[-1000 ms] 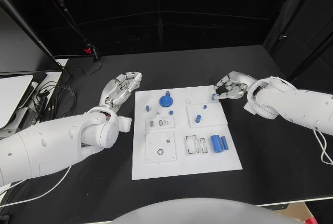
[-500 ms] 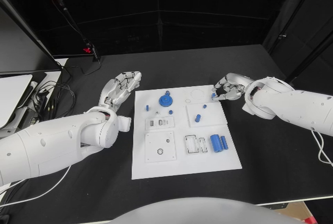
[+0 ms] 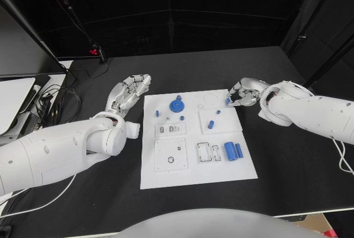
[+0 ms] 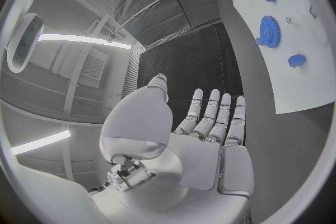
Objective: Assemble the parts on the task board
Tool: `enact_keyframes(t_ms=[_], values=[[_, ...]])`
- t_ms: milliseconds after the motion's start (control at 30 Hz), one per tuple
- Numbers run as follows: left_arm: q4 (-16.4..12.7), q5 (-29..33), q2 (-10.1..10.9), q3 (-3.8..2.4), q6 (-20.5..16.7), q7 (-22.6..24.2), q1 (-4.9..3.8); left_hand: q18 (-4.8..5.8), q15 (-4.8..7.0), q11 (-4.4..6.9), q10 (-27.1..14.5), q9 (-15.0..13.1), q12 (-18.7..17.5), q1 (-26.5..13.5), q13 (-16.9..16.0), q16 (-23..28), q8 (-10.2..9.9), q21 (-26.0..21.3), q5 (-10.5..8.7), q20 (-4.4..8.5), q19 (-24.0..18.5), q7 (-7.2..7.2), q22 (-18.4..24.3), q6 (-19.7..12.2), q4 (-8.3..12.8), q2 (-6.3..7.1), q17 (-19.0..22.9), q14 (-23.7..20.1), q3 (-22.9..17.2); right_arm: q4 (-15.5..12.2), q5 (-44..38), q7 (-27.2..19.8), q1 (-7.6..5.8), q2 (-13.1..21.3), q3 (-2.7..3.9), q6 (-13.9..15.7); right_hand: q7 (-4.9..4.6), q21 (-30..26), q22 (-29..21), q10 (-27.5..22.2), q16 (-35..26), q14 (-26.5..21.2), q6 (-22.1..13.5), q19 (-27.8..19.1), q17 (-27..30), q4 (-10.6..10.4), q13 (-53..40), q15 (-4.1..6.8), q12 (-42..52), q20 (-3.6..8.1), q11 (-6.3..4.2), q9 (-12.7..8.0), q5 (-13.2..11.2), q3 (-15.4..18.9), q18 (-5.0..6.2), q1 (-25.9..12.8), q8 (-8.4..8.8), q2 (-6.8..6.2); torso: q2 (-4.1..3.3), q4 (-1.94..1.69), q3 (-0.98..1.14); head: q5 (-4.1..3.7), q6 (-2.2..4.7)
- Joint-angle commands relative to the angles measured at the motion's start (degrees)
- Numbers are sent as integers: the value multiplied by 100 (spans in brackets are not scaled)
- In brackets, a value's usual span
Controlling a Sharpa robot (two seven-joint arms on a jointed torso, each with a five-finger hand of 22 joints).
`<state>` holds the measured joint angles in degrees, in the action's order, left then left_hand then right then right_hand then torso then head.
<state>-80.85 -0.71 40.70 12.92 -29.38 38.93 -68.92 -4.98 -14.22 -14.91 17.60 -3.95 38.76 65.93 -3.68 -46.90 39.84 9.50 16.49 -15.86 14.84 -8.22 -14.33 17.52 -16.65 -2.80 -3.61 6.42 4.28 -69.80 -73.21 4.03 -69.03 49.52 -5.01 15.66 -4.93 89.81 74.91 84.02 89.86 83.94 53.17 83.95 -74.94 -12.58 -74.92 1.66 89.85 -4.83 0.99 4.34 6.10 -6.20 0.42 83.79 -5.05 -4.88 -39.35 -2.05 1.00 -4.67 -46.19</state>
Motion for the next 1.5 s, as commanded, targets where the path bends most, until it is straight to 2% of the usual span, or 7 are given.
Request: enact_keyframes(t_ms=[33,333,467,767,1067,1367,1500], values=[[-6,-35,-7,-6,45,1741,-9,-58,-39,-19,18,5,38,-9,-2,-30,21,27,39,-27,-4,-875,-5,49,-7,-62,-9,20,29,4,-101,90,-8,-13,2,-13,38,19,1509,598,14,606,-17,605,-1506,13,-1508,57,15,43,-56,-10,16,-43,-42,37,14,41,0,0,-1,-33,-4],[-6,-35,-9,-6,44,1734,-9,-58,-40,-19,18,6,39,-7,-2,-31,21,26,40,-27,-9,-875,-1,49,-7,-64,-9,21,31,24,-103,98,0,-41,2,-34,50,19,1509,598,14,606,47,605,-1506,12,-1508,67,15,58,-69,-2,8,-57,-42,36,-10,87,1,-6,0,-38,-5],[-10,-35,-9,-6,42,1729,-9,-58,-40,-19,18,6,39,-7,-2,-31,21,26,40,-27,-9,-875,-1,49,-7,-64,-9,21,31,18,-103,102,5,-46,2,-51,55,19,1509,598,14,606,76,605,-1506,14,-1508,71,15,63,-73,1,4,-57,-42,35,-20,93,-3,-16,8,-24,4],[-27,-35,23,-6,28,1719,-9,-58,-40,-19,18,6,39,-7,-2,-31,21,26,40,-27,-9,-875,-1,49,-7,-64,-9,21,31,26,-103,89,10,-73,2,-81,66,19,1509,598,14,606,149,605,-1506,23,-1508,81,15,74,-81,7,-28,-53,-42,36,-43,94,0,9,-5,-10,-6],[-20,-35,15,-6,36,1711,-9,-58,-40,-19,18,6,39,-7,-2,-31,21,26,40,-27,-9,-875,-1,49,-7,-64,-9,21,31,35,-103,94,13,-94,2,-61,63,19,1509,598,14,606,630,605,-1506,95,-1508,54,15,70,-27,56,18,-104,-42,104,-205,212,0,-2,-1,-14,-8],[-4,-35,9,-6,41,1698,-9,-58,-42,-19,18,7,41,-2,-2,-32,20,28,44,-30,-12,-875,-1,48,-7,-67,-9,22,38,-5,-104,-17,29,-95,2,302,38,19,1509,598,14,606,1050,605,-1506,189,-1508,8,15,31,6,96,34,-163,-42,179,-308,346,2,-2,-1,0,-18],[-4,-35,12,-6,38,1697,-9,-58,-42,-19,18,7,41,-2,-2,-32,20,28,44,-30,-12,-875,-1,48,-7,-67,-9,22,38,-54,-89,-142,39,-71,3,671,30,19,1509,598,14,606,1085,605,-1506,208,-1508,4,15,26,12,96,36,-169,-42,195,-308,349,-3,0,2,32,-29]])
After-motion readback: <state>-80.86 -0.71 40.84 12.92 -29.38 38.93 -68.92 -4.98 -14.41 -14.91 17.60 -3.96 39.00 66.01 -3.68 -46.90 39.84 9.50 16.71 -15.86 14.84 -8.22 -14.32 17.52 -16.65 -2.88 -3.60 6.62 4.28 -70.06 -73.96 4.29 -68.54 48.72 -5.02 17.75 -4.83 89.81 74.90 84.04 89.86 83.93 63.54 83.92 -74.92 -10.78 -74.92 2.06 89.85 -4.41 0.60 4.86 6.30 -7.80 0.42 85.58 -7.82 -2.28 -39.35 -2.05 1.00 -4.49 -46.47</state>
